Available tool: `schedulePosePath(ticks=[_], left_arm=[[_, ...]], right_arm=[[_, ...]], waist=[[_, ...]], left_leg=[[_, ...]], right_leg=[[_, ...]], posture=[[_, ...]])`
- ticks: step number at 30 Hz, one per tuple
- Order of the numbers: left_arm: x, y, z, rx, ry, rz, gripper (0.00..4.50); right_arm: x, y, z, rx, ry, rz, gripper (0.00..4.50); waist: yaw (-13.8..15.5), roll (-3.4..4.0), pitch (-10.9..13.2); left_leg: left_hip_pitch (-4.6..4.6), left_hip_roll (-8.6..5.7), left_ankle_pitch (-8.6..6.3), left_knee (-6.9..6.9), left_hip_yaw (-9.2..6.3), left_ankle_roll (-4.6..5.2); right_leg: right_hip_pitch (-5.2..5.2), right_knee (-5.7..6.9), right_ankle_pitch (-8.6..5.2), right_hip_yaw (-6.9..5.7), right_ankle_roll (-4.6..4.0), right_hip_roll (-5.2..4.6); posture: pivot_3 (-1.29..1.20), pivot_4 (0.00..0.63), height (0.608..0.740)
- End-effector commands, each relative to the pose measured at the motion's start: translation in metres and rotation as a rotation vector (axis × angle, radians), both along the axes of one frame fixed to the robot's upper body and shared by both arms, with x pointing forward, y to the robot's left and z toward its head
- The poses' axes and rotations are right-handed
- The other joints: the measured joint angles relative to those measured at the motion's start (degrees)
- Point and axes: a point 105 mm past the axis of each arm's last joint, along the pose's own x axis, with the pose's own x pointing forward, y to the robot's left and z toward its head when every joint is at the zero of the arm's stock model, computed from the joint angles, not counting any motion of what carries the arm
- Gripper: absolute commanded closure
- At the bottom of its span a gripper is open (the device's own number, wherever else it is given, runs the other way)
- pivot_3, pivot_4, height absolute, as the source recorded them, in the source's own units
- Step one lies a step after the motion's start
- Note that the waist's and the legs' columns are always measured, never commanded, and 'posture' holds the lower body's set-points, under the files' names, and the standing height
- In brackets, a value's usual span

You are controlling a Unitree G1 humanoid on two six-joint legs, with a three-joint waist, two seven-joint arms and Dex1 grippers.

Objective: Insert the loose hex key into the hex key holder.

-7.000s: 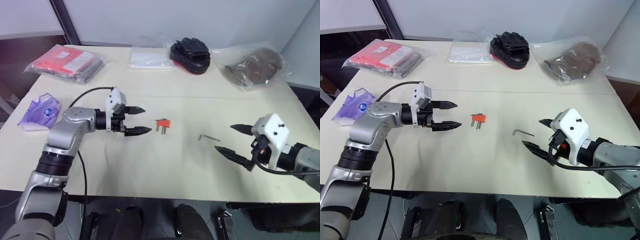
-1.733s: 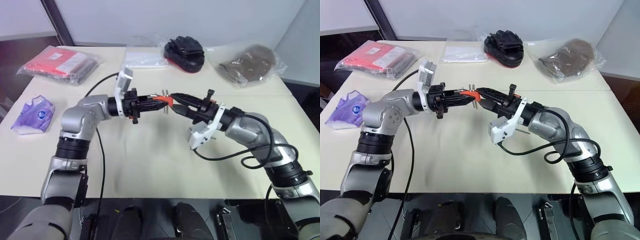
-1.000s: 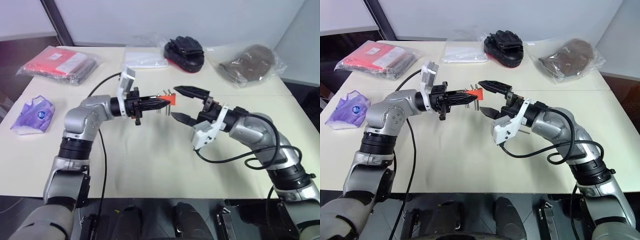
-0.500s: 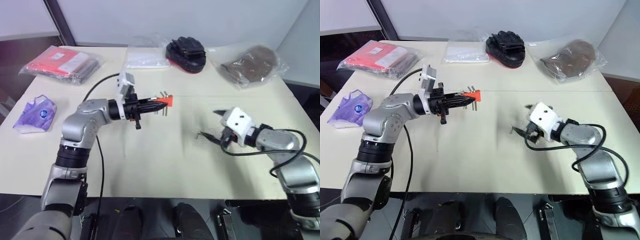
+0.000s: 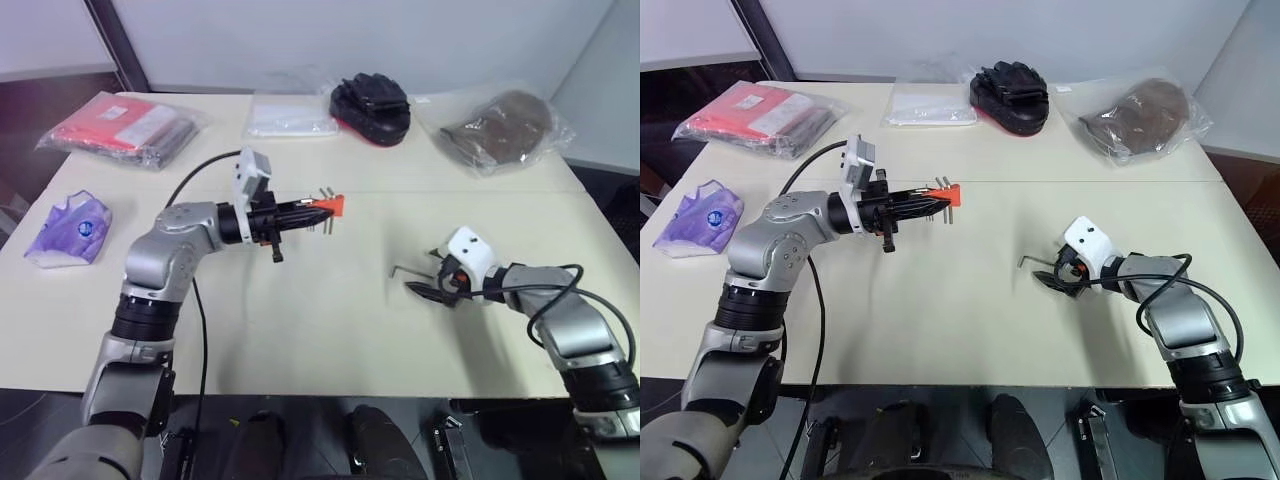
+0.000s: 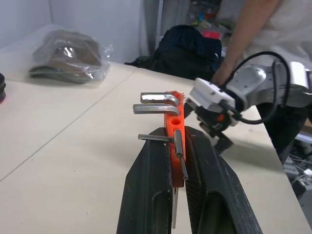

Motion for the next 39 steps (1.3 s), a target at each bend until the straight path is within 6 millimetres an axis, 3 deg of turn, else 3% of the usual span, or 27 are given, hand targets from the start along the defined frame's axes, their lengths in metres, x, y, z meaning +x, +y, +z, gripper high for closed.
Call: schedulePosePath(ticks=[1,9,12,19,23,25,28,31,35,37,39], left_arm=[[-0.006,-0.001,0.008,0.0,-0.058,-0.012,4.5],[-0.006,0.002,0.006,-0.004,-0.06,0.004,4.5],[-0.006,0.003,0.005,-0.005,-0.058,0.007,4.5],[-0.005,0.004,0.003,-0.006,-0.056,0.016,4.5],[-0.005,0.004,0.003,-0.006,-0.054,0.016,4.5],[-0.004,0.004,0.003,-0.01,-0.053,0.018,4.5],[-0.003,0.002,0.005,-0.018,-0.053,0.019,4.5],[0.0,-0.003,0.008,-0.023,-0.057,0.016,4.5],[0.006,-0.012,0.015,-0.037,-0.066,0.009,4.5],[0.008,-0.017,0.018,-0.046,-0.07,-0.003,4.5],[0.01,-0.021,0.022,-0.051,-0.076,-0.014,4.5]], right_arm=[[0.004,0.0,-0.001,-0.007,-0.005,0.005,0.01],[0.01,0.015,-0.006,0.053,0.038,0.038,0.01],[0.013,0.02,-0.007,0.072,0.048,0.035,0.87],[0.015,0.023,-0.013,0.105,0.096,0.02,4.46],[0.012,0.021,-0.014,0.099,0.102,0.001,4.46],[0.017,0.022,0.001,0.134,0.015,-0.027,4.46],[0.028,0.023,0.045,0.195,-0.269,-0.076,4.46],[0.032,0.025,0.094,0.363,-0.518,-0.172,4.46],[0.024,0.032,0.156,0.632,-0.792,-0.274,4.46],[0.011,0.043,0.19,0.813,-0.95,-0.249,4.46],[0.004,0.054,0.206,0.949,-1.004,-0.233,4.46]], waist=[[0.0,0.0,0.0],[-0.26,-0.01,-0.01],[-0.24,-0.01,-0.01],[-0.09,-0.01,-0.01],[-0.07,-0.01,-0.01],[-0.02,-0.01,-0.01],[-0.03,0.0,-0.01],[-0.14,0.0,0.0],[-0.09,0.01,0.0],[-0.11,0.01,-0.01],[-0.14,0.01,-0.01]], left_leg=[[0.0,0.0,0.0,0.0,0.0,0.0],[0.08,0.03,0.0,0.0,0.01,0.0],[0.08,0.04,0.0,0.0,0.0,0.0],[0.08,0.02,0.0,0.01,-0.01,0.0],[0.09,0.02,0.0,0.01,-0.02,0.0],[0.09,0.02,0.0,0.01,-0.02,0.0],[0.06,0.02,0.0,0.01,-0.02,0.0],[-0.01,0.02,0.0,0.0,-0.01,0.0],[-0.02,0.03,0.01,-0.03,-0.01,-0.01],[-0.03,0.03,0.01,-0.04,-0.02,-0.01],[-0.03,0.03,0.01,-0.06,-0.02,-0.01]], right_leg=[[0.0,0.0,0.0,0.0,0.0,0.0],[0.06,0.01,0.0,0.01,0.0,0.02],[0.05,0.02,0.0,0.0,0.0,0.03],[0.09,0.02,0.0,-0.01,0.0,0.0],[0.1,0.01,0.0,-0.02,0.0,0.0],[0.11,0.01,0.0,-0.02,0.0,0.0],[0.08,0.01,0.0,-0.01,0.0,-0.01],[-0.02,0.02,0.0,0.0,0.0,-0.01],[-0.08,0.07,0.0,-0.01,0.0,0.0],[-0.08,0.07,0.0,-0.01,0.0,-0.01],[-0.1,0.08,0.0,-0.02,0.0,-0.01]], posture=[[0.0,0.15,0.74],[0.0,0.15,0.74],[0.0,0.15,0.74],[0.0,0.15,0.74],[0.0,0.15,0.74],[0.0,0.15,0.74],[0.0,0.15,0.74],[0.0,0.15,0.74],[0.0,0.15,0.74],[0.0,0.15,0.74],[0.0,0.15,0.74]])
